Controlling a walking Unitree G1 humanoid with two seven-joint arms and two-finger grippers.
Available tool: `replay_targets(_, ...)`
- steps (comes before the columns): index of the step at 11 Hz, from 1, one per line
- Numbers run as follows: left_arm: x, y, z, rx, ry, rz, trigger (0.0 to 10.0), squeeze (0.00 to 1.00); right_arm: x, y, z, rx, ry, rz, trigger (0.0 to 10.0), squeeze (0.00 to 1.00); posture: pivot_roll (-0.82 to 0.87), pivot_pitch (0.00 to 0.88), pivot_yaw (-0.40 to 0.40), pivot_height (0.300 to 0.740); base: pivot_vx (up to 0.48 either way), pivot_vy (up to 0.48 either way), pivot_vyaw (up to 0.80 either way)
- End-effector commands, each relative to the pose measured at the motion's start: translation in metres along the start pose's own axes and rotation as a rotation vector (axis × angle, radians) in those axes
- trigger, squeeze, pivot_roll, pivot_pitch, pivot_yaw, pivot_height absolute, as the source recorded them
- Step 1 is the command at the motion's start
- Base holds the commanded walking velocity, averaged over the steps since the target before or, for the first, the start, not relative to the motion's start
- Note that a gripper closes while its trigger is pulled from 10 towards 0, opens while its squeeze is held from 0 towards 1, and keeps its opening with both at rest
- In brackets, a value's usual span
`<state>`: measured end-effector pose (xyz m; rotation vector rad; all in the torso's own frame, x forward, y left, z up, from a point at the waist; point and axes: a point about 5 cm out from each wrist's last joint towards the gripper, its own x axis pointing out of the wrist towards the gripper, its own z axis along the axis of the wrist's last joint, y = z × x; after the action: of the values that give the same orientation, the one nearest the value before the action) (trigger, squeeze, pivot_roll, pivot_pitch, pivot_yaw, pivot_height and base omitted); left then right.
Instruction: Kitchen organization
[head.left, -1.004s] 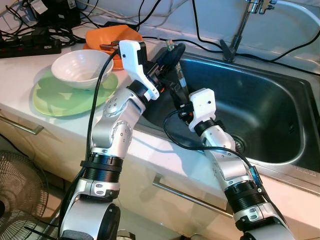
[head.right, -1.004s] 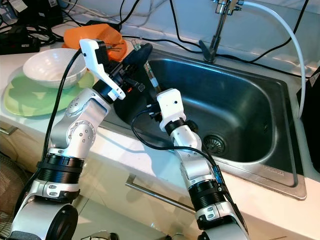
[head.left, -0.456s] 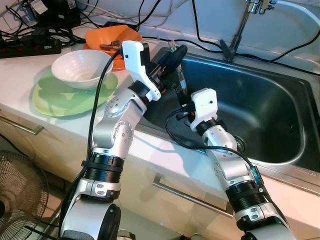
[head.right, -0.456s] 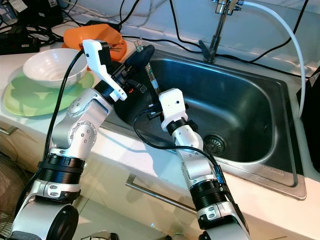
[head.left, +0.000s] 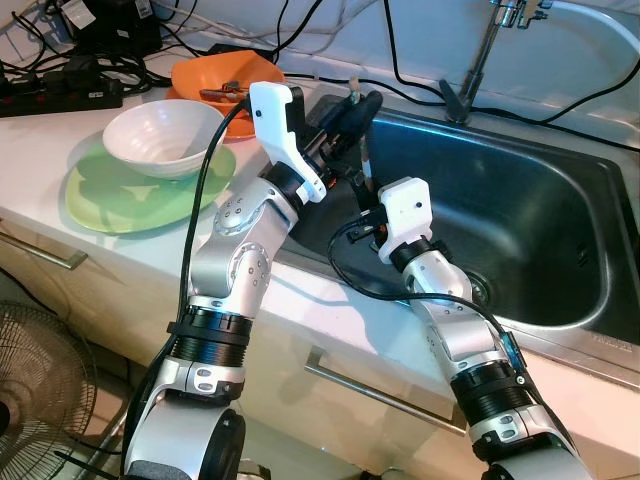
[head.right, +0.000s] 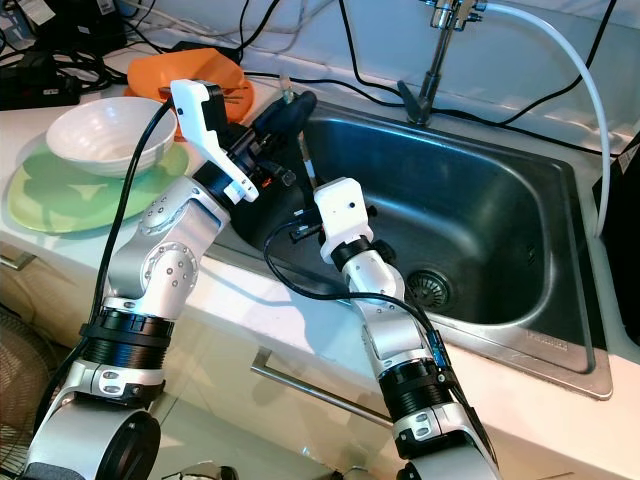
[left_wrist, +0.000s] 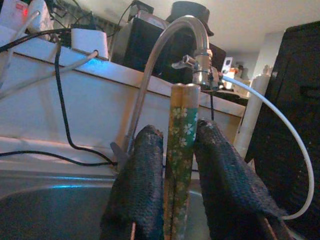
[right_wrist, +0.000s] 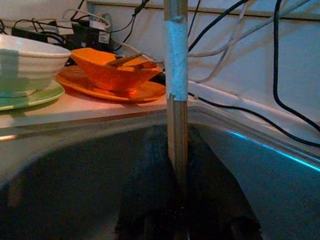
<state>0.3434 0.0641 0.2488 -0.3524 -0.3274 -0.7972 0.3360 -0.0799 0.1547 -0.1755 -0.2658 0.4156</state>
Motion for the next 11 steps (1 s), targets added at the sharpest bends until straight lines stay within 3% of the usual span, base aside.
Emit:
replay_targets(1, 0.001, -0.001, 0.005, 0.008, -0.014, -0.002, 10.0, 1.0, 0.0, -0.007, -0.004, 0.009, 0.025, -0.037, 0.0, 0.0, 0.05, 0.046, -0.01, 0.74, 0.0, 0.0, 0.0)
replay_targets(5, 0.0, -0.001, 0.008, -0.015, -0.032, -0.004, 10.0, 1.0, 0.006, -0.017, -0.008, 0.04, 0.058, -0.104, 0.0, 0.0, 0.05, 0.055, -0.011, 0.74, 0.0, 0.0, 0.0)
replay_targets(6, -0.002, 0.001, 0.008, -0.016, -0.037, 0.013, 10.0, 1.0, 0.01, -0.022, -0.008, 0.05, 0.068, -0.137, 2.4, 0.0, 0.05, 0.058, -0.011, 0.74, 0.0, 0.0, 0.0)
replay_targets(7, -0.005, 0.004, 0.007, -0.006, -0.035, 0.041, 10.0, 1.0, 0.014, -0.029, -0.007, 0.047, 0.079, -0.164, 10.0, 0.0, 0.05, 0.059, -0.012, 0.74, 0.0, 0.0, 0.0)
replay_targets(8, -0.008, 0.008, 0.005, 0.006, -0.025, 0.071, 10.0, 0.0, 0.017, -0.039, -0.009, 0.038, 0.107, -0.206, 10.0, 0.0, 0.05, 0.06, -0.013, 0.74, 0.0, 0.0, 0.0)
replay_targets(10, -0.019, 0.015, -0.004, 0.022, 0.025, 0.122, 10.0, 0.0, 0.021, -0.061, -0.014, 0.053, 0.179, -0.282, 10.0, 0.0, 0.05, 0.065, -0.017, 0.74, 0.0, 0.0, 0.0)
replay_targets(11, -0.027, 0.022, -0.017, 0.086, 0.116, 0.168, 10.0, 0.0, 0.023, -0.072, -0.018, 0.016, 0.247, -0.306, 10.0, 0.0, 0.05, 0.066, -0.02, 0.74, 0.0, 0.0, 0.0)
